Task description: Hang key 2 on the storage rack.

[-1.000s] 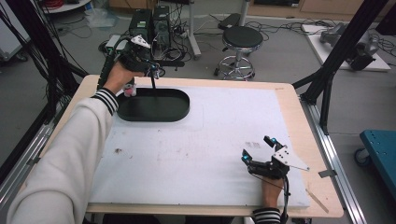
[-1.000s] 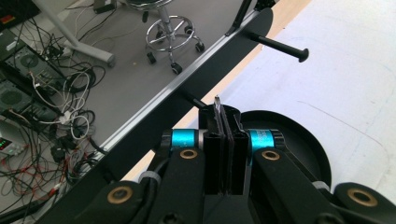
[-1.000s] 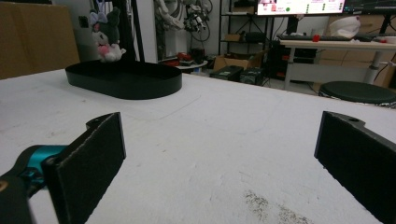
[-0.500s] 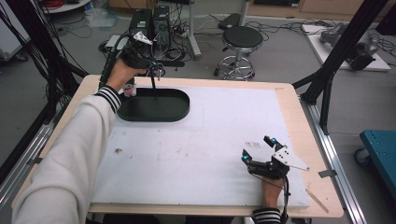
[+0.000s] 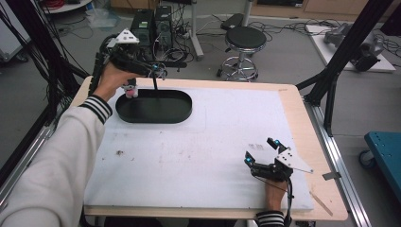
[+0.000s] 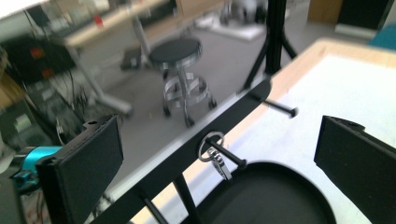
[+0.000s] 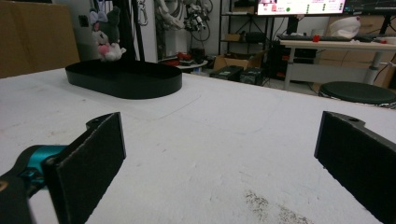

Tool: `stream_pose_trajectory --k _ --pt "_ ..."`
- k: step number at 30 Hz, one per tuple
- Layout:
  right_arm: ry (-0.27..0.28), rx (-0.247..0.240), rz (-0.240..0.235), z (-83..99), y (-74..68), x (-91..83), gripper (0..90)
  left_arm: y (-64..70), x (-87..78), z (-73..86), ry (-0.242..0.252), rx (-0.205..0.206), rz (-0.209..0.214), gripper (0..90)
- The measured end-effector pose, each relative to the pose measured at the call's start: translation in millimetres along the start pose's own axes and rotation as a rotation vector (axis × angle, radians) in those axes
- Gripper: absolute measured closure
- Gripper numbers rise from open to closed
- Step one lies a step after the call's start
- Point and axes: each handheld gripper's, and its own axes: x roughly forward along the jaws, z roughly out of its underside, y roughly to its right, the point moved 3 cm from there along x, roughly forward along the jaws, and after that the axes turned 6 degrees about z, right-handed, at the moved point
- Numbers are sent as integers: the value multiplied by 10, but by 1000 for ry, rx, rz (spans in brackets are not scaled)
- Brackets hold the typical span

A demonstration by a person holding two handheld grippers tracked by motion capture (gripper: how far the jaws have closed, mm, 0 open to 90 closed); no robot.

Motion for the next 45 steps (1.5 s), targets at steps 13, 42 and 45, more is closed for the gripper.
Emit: stream_pose_trajectory --k 13,42,45 --pt "2 -2 1 -1 4 2 11 510 -1098 640 263 -13 65 17" --pt "1 -10 4 0 -9 2 11 1055 -1373 2349 355 -148 17 17" --pt "0 -11 5 0 -10 1 11 1055 -1355 2436 349 -149 8 17"
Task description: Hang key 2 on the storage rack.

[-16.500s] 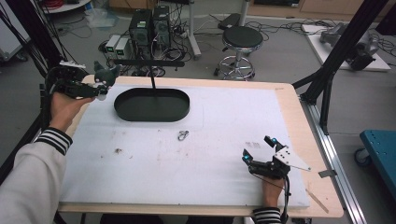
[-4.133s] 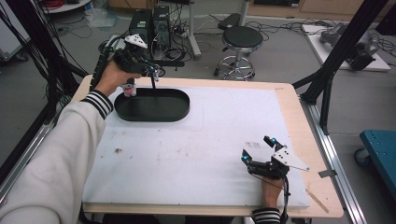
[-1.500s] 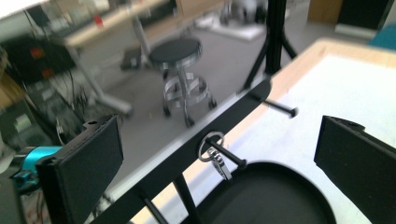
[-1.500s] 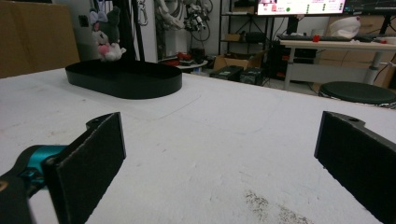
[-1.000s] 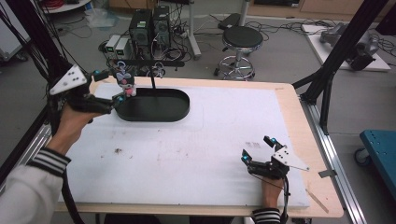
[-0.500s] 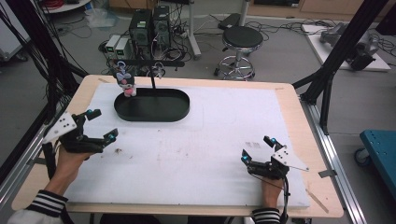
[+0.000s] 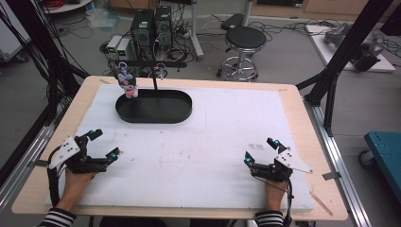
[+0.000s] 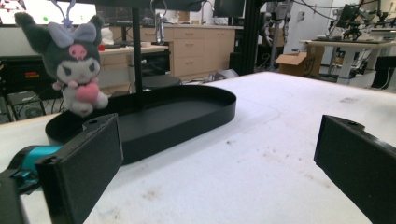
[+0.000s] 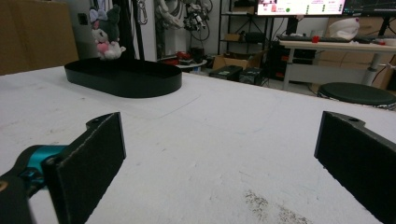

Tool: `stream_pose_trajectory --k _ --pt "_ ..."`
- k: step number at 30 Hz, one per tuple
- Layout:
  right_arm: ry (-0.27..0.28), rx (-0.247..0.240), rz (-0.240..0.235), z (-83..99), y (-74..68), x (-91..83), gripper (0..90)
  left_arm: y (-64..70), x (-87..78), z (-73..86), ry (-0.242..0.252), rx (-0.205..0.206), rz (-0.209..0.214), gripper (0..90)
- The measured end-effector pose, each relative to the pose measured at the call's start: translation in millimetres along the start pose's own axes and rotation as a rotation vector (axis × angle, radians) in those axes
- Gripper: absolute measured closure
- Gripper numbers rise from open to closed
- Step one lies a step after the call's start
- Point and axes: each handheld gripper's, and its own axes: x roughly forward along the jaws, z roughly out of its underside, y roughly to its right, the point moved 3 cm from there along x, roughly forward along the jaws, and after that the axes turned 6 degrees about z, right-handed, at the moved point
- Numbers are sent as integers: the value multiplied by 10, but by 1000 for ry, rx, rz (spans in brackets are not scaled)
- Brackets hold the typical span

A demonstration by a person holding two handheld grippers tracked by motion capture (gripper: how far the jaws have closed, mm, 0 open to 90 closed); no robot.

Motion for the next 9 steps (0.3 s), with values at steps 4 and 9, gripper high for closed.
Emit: stream_pose_trajectory --k 4,9 --pt "1 2 -2 0 3 2 11 -22 -4 19 8 -13 -11 17" --pt "-4 -1 -2 1 -8 -1 12 -19 -2 21 4 -6 -20 17"
